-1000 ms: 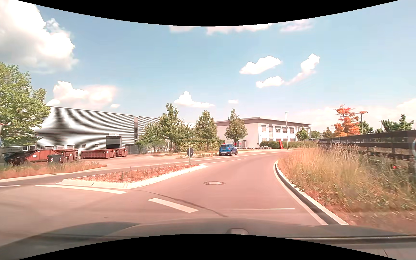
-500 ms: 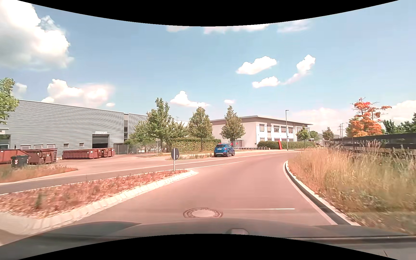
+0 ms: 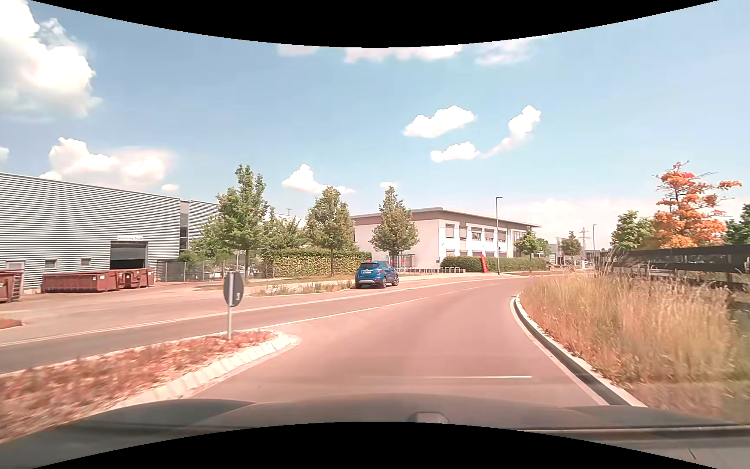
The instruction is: Follow the waypoints while adhering to traffic rules and regulations
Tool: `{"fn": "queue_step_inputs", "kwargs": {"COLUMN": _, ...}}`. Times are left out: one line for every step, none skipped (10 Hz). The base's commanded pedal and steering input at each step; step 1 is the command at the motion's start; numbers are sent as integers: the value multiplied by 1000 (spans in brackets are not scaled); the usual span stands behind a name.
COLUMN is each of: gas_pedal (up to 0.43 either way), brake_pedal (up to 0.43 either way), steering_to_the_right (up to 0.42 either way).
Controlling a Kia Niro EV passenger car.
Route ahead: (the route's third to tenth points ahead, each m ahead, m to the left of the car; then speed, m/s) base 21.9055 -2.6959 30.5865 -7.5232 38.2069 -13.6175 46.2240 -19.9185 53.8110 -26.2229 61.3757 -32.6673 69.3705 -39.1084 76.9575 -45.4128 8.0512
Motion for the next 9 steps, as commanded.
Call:
{"fn": "queue_step_inputs", "kwargs": {"gas_pedal": 248, "brake_pedal": 0, "steering_to_the_right": 94}}
{"fn": "queue_step_inputs", "kwargs": {"gas_pedal": 248, "brake_pedal": 0, "steering_to_the_right": 91}}
{"fn": "queue_step_inputs", "kwargs": {"gas_pedal": 248, "brake_pedal": 0, "steering_to_the_right": 87}}
{"fn": "queue_step_inputs", "kwargs": {"gas_pedal": 260, "brake_pedal": 0, "steering_to_the_right": 84}}
{"fn": "queue_step_inputs", "kwargs": {"gas_pedal": 260, "brake_pedal": 0, "steering_to_the_right": 83}}
{"fn": "queue_step_inputs", "kwargs": {"gas_pedal": 260, "brake_pedal": 0, "steering_to_the_right": 82}}
{"fn": "queue_step_inputs", "kwargs": {"gas_pedal": 260, "brake_pedal": 0, "steering_to_the_right": 82}}
{"fn": "queue_step_inputs", "kwargs": {"gas_pedal": 260, "brake_pedal": 0, "steering_to_the_right": 82}}
{"fn": "queue_step_inputs", "kwargs": {"gas_pedal": 260, "brake_pedal": 0, "steering_to_the_right": 82}}
